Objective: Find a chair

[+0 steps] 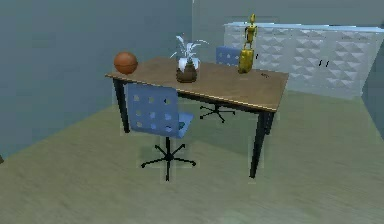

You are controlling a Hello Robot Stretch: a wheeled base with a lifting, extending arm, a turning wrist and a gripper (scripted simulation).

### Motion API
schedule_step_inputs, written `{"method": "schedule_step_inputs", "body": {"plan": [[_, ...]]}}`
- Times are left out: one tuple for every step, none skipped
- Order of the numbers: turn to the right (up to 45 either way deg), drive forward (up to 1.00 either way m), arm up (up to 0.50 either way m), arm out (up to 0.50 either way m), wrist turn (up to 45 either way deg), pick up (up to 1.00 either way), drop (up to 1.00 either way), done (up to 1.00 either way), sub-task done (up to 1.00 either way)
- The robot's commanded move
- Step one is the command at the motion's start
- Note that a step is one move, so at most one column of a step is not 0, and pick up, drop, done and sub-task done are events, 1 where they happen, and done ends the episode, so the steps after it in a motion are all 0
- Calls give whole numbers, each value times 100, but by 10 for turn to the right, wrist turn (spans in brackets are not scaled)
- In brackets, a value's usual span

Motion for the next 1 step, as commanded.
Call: {"method": "schedule_step_inputs", "body": {"plan": [[60, 0, 0, 0, 0, 0, 0, 0, 0]]}}
